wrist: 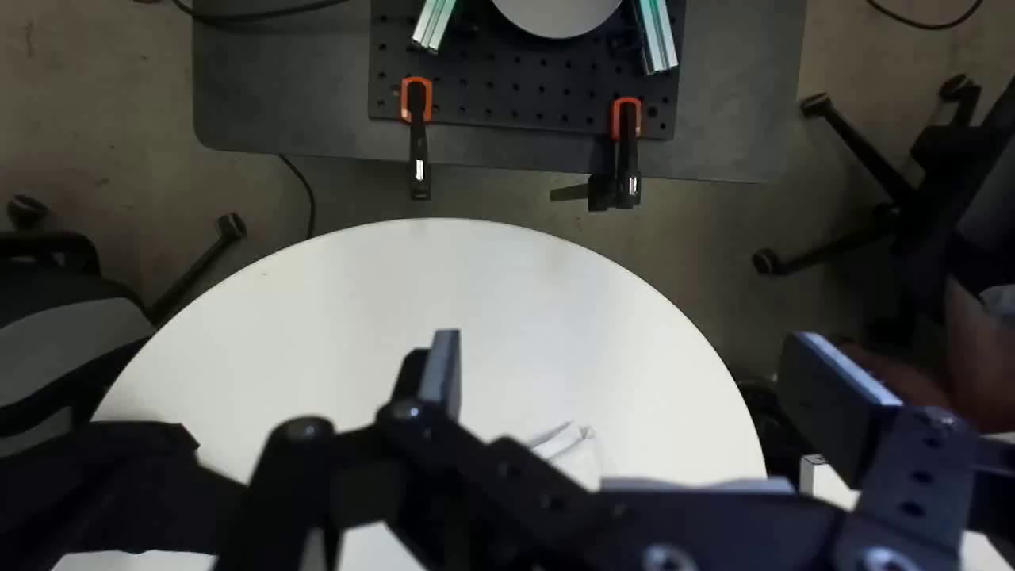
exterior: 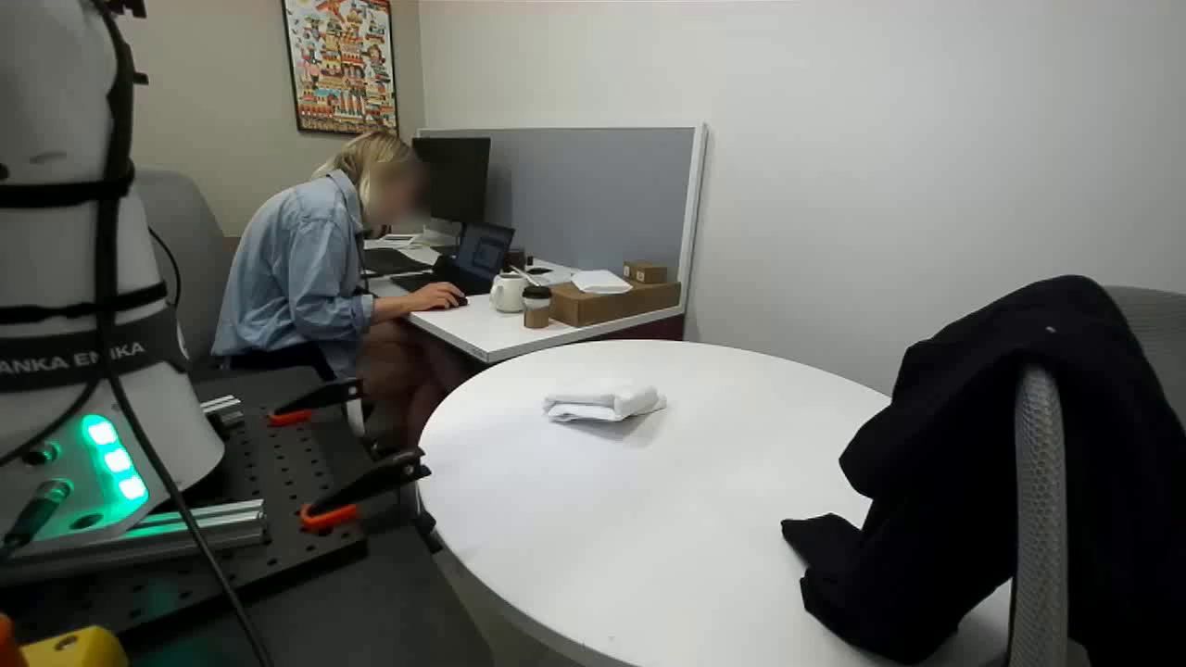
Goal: Use the white towel to wipe the table surface
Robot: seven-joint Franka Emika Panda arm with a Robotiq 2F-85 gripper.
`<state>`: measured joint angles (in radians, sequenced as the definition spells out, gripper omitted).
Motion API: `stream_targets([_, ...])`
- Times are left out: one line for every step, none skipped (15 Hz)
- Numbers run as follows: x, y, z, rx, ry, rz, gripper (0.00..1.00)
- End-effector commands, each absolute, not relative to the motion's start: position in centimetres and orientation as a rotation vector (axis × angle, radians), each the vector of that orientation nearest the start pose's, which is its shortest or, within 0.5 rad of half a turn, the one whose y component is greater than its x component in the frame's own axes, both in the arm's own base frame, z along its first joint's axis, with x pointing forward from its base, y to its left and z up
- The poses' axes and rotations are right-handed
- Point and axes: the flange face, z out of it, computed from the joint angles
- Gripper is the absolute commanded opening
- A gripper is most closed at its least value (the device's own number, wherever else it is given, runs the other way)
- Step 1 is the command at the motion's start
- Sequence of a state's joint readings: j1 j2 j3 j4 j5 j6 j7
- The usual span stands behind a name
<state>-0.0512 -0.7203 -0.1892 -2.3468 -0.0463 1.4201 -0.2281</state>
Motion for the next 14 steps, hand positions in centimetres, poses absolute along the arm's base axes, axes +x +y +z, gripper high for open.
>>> stream_targets([29.6, -9.2, 55.9, -3.006, -0.068, 0.292, 1.0])
stream_targets([29.6, -9.3, 55.9, -3.006, -0.068, 0.291, 1.0])
stream_targets([29.6, -9.3, 55.9, -3.006, -0.068, 0.291, 1.0])
stream_targets([29.6, -9.3, 55.9, -3.006, -0.068, 0.291, 1.0])
stream_targets([30.0, -8.9, 55.5, -3.013, -0.052, 0.283, 1.0])
stream_targets([30.3, -8.6, 55.2, -3.027, -0.034, 0.238, 1.0])
stream_targets([30.9, -7.9, 54.7, -3.018, -0.085, 0.137, 1.0])
stream_targets([31.7, -7.3, 53.9, -3.023, -0.118, 0.115, 1.0])
stream_targets([32.7, -6.6, 52.8, -3.028, -0.139, 0.07, 1.0])
stream_targets([33.7, -6.0, 51.9, -3.008, -0.159, 0.023, 1.0])
stream_targets([34.7, -5.5, 50.7, -2.997, -0.171, 0.03, 1.0])
stream_targets([36.1, -5.2, 49.4, -2.995, -0.22, 0.006, 1.0])
stream_targets([37.4, -4.9, 48.2, -2.969, -0.252, -0.012, 1.0])
stream_targets([39.2, -4.9, 46.6, -2.97, -0.225, -0.038, 1.0])
